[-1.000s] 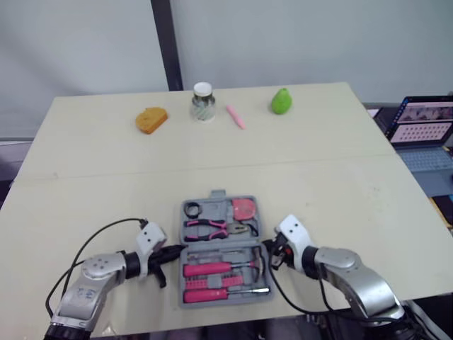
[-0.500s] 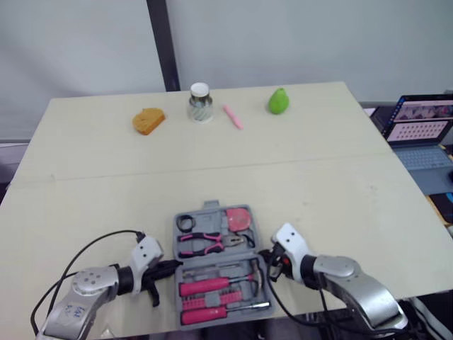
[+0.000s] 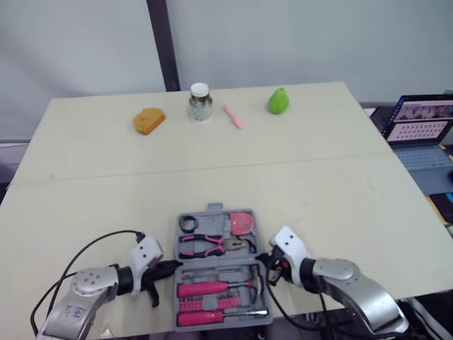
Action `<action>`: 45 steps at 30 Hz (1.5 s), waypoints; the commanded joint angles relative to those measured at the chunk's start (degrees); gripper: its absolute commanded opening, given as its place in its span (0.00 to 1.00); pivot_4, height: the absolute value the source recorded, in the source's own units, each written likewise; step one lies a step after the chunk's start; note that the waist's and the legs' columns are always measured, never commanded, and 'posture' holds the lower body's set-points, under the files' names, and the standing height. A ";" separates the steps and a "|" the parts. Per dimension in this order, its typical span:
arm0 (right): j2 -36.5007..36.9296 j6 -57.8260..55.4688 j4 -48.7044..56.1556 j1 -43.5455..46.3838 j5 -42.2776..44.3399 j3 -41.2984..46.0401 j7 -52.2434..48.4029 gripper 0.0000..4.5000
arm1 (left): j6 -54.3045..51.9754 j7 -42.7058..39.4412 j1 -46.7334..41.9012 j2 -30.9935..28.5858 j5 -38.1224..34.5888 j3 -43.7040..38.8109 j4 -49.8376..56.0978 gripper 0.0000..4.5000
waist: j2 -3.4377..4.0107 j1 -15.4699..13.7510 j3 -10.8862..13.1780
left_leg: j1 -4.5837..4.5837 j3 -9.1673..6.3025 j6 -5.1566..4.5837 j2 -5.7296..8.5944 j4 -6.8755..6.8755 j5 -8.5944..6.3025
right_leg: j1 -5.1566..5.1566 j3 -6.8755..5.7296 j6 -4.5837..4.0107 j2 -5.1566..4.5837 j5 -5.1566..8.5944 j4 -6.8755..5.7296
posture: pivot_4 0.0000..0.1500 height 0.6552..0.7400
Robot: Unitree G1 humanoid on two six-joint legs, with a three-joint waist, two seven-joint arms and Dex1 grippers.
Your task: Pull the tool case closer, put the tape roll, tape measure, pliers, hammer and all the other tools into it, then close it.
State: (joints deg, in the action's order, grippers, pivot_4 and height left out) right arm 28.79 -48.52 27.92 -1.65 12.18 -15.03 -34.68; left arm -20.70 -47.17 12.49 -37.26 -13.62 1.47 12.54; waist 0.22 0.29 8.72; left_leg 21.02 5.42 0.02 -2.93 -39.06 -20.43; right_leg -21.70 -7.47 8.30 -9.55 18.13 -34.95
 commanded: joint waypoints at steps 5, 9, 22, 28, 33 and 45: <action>3.57 -2.43 2.05 -0.29 5.80 9.55 -1.87 0.00 | -2.21 -3.00 0.84 -5.05 -2.54 -5.74 -3.46 0.01 | -0.03 0.01 0.04 | 0.02 0.02 -0.01 0.00 0.00 0.00 | -0.03 0.01 0.00 0.00 0.00 0.01 | 1.00 1.00; -2.86 -19.89 -2.96 8.10 19.64 24.82 -0.40 0.20 | -7.35 -12.08 3.26 -8.72 -13.24 -6.84 7.84 0.00 | -0.14 0.16 0.17 | 0.10 0.06 0.02 -0.13 -0.02 0.02 | -0.19 0.00 -0.03 0.04 0.00 -0.07 | 1.00 1.00; -16.06 -35.78 -22.62 24.58 24.21 30.09 6.35 0.99 | -2.79 -12.25 6.61 -13.65 0.34 10.33 7.58 0.00 | 0.57 -0.06 0.48 | 0.43 1.01 0.02 -0.02 0.05 0.02 | -0.85 0.39 -0.09 0.05 -0.03 -0.40 | 1.00 1.00; -18.36 -35.41 -23.34 25.02 28.00 30.34 3.56 0.99 | 0.61 -11.56 7.12 -12.93 2.00 10.92 4.84 0.00 | 0.86 -0.11 0.33 | 0.10 1.34 -0.03 -0.03 0.04 0.02 | -0.79 0.78 -0.06 0.05 -0.05 -0.43 | 1.00 1.00; -17.31 -34.41 -20.86 25.03 31.50 29.72 0.51 0.99 | 2.62 -11.08 7.24 -12.66 2.74 10.95 3.08 0.00 | 0.98 -0.11 0.33 | 0.13 1.40 -0.09 -0.02 0.05 -0.02 | -0.85 0.86 -0.05 0.04 -0.06 -0.45 | 1.00 1.00; -5.17 -37.06 -5.38 23.82 44.14 24.29 -8.51 0.99 | -5.02 -11.06 8.69 -8.20 -10.77 1.55 4.97 0.00 | 1.06 -0.13 0.37 | 0.13 1.40 -0.12 -0.04 0.02 -0.03 | -0.86 0.91 -0.02 0.02 -0.07 -0.45 | 1.00 1.00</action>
State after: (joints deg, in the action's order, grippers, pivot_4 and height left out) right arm 22.81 -84.60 18.85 22.36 52.44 10.23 -40.31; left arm -22.22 -60.88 20.72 -45.43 -23.02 5.56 18.27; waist 1.28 0.16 9.09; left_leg 21.16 6.75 -0.10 -3.00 -39.05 -20.46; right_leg -22.58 -6.56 8.28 -9.53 18.06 -35.42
